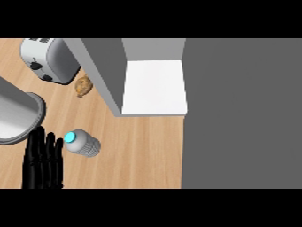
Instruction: Pick up the bottled water, place it into the cabinet and close the cabinet
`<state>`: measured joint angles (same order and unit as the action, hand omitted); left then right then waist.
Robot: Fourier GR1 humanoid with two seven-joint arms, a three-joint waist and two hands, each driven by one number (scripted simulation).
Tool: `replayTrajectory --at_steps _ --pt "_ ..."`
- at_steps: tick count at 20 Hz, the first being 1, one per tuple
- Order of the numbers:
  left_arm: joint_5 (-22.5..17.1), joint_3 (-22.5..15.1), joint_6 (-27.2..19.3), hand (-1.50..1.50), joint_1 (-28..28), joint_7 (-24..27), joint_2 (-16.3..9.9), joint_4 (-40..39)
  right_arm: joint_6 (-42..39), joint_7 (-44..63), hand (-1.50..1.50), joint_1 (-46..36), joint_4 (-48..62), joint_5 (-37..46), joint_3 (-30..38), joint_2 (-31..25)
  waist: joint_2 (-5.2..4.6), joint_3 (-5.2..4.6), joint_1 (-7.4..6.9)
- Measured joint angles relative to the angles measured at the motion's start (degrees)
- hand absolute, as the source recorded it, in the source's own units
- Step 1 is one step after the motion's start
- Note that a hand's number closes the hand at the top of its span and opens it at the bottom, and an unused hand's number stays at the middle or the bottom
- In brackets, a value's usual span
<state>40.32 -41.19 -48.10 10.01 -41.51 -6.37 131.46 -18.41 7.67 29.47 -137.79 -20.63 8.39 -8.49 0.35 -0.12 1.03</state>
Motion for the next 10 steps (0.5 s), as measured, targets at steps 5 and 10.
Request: replayTrajectory --at_steps 5,10 --pt "-9.2 4.9 -1.3 -1.50 1.0 4.5 -4.4 -1.8 -1.2 -0.9 -1.50 0.8 0.3 -1.0 0.6 -0.1 -0.14 -0.08 0.22" --pt "-17.8 8.7 -1.8 -1.50 1.1 11.2 -7.6 -6.4 -2.8 -2.7 -1.50 2.8 0.6 -1.9 1.2 0.0 -0.15 -0.12 0.48"
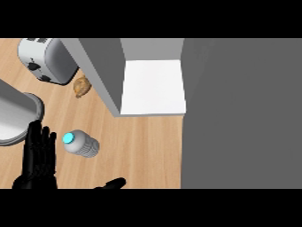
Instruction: Pick up the bottled water, place it into the cabinet and close the cabinet
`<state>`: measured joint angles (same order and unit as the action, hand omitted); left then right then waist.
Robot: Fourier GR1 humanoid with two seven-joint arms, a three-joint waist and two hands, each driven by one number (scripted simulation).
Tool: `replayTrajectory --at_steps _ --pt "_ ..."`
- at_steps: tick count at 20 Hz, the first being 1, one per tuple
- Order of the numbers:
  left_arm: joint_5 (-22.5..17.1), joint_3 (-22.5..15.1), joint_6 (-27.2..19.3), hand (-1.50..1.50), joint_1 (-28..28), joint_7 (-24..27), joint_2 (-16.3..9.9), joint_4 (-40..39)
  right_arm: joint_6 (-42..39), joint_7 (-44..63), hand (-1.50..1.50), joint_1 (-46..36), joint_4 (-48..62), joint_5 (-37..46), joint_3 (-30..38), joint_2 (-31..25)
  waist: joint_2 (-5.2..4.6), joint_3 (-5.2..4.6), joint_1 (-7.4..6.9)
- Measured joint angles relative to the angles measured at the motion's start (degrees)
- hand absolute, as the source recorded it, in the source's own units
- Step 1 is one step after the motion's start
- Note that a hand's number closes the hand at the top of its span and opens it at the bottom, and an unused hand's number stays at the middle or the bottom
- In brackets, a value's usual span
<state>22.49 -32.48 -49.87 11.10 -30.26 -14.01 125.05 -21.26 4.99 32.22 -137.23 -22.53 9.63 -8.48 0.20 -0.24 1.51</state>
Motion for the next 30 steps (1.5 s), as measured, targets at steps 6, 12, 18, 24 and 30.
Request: replayTrajectory --at_steps 6,12,18,24,30 --pt "-11.2 4.8 1.4 -1.50 0.4 10.1 -0.9 -6.8 -1.7 -1.6 -1.50 2.4 0.2 -1.1 0.1 0.0 0.00 -0.02 -0.08" --pt "-21.0 11.3 5.4 -1.50 0.3 21.6 0.2 -16.9 -3.1 -4.0 -1.50 3.9 0.6 -2.1 1.2 0.1 -0.06 0.01 -0.25" --pt "-28.6 16.9 11.2 -1.50 -0.5 31.6 2.3 -28.0 -4.5 -5.6 -1.50 6.3 0.6 -3.3 2.3 -0.6 -0.06 0.01 -0.01" --pt "-34.2 22.0 17.3 -1.50 -2.5 40.0 4.5 -39.1 -6.1 -7.1 -1.50 8.5 0.8 -4.5 2.7 -1.4 -0.12 0.04 -0.07" --pt "-36.8 26.0 20.7 -1.50 -4.7 48.8 7.6 -50.9 -6.9 -8.1 -1.50 10.2 0.9 -5.7 3.0 -2.2 -0.18 0.05 -0.15"
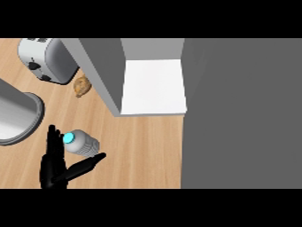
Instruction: Pick up the bottled water, place it into the cabinet and close the cabinet
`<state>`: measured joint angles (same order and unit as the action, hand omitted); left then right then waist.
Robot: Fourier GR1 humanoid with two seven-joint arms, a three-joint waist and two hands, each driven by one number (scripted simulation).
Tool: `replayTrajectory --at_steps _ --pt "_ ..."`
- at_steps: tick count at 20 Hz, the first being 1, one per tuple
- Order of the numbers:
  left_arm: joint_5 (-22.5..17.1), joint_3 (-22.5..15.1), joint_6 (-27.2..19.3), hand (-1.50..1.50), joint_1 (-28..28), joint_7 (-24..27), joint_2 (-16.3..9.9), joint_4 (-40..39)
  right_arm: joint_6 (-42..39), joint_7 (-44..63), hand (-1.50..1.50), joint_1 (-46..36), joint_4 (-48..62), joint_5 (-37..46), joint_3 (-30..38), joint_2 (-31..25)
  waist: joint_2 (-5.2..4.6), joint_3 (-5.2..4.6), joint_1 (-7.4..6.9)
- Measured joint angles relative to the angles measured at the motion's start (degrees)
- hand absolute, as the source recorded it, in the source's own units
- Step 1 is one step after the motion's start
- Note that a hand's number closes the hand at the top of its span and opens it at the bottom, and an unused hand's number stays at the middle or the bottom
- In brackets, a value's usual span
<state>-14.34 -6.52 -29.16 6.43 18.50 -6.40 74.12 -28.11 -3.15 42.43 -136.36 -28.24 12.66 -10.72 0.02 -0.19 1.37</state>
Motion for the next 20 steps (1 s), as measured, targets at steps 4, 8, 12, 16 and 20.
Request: replayTrajectory --at_steps 4,8,12,16,20 --pt "-3.4 3.8 4.6 -1.50 -1.6 5.0 0.5 -5.6 -0.1 -0.8 -1.50 0.6 0.2 -0.8 0.6 -0.5 0.00 0.01 -0.17" --pt "-6.2 6.1 10.3 -1.50 -3.3 10.8 1.9 -12.0 -1.2 -2.3 -1.50 2.4 0.3 -1.6 1.6 -1.2 0.02 -0.02 0.14" --pt "-7.3 6.8 15.7 -1.50 -5.6 15.7 3.0 -17.9 -1.3 -2.9 -1.50 2.8 0.5 -2.5 2.3 -2.2 -0.05 -0.02 0.05" --pt "-8.4 8.1 19.9 1.50 -7.5 19.4 3.4 -22.4 -1.2 -3.5 -1.50 3.8 0.4 -3.1 1.6 -1.9 -0.05 0.00 -0.05" --pt "-11.1 10.1 24.4 1.50 -9.8 22.3 4.8 -26.0 -1.9 -4.8 -1.50 5.0 0.6 -3.7 2.7 -2.6 -0.02 0.01 -0.04"
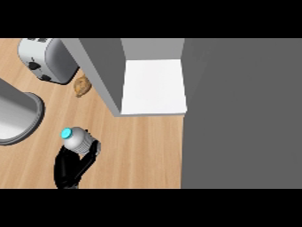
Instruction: Pick up the bottled water, place it into the cabinet and close the cabinet
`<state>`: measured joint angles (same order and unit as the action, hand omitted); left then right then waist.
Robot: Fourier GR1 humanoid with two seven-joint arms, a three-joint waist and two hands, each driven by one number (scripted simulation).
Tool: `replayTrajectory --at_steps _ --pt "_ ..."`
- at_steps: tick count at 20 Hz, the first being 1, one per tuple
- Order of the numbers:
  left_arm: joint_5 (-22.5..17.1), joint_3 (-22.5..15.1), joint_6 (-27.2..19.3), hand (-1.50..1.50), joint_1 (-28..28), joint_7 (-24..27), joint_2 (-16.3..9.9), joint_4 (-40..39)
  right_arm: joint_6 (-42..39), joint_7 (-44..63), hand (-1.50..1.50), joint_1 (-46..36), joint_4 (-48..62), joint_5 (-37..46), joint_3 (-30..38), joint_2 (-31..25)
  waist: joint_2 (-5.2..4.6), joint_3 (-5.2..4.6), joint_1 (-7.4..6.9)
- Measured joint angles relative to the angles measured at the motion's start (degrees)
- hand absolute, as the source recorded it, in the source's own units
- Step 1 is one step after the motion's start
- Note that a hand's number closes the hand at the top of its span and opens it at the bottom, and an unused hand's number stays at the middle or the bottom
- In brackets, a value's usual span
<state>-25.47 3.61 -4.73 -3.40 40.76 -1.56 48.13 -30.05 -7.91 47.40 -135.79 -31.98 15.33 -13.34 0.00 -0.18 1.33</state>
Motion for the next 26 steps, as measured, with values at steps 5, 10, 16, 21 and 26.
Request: replayTrajectory --at_steps 5,10,16,21,26 --pt "-1.8 1.2 3.2 1.50 -3.4 2.4 0.7 -3.4 0.3 -0.3 -1.50 0.6 0.0 -0.9 1.5 -1.3 -0.02 0.02 -0.10" --pt "-1.1 1.6 5.4 1.50 -4.2 5.8 -0.2 -5.2 -0.2 -0.9 -1.50 1.8 0.1 -1.8 2.8 -1.8 0.02 0.04 -0.21" --pt "-0.8 1.5 15.5 1.50 -5.6 5.3 -7.0 -7.2 -0.4 -1.7 -1.50 1.2 0.6 -2.5 3.0 -2.1 0.03 0.05 -0.27" --pt "0.4 0.4 18.9 1.50 -7.1 3.6 -10.4 -6.0 0.1 -1.5 -1.50 1.2 0.6 -3.2 3.3 -2.7 0.06 0.09 -0.54" --pt "1.1 -2.0 18.4 1.50 -7.1 -1.0 -9.7 -0.8 0.1 -1.7 -1.50 2.1 0.6 -3.9 3.8 -2.8 0.18 0.13 -0.71"
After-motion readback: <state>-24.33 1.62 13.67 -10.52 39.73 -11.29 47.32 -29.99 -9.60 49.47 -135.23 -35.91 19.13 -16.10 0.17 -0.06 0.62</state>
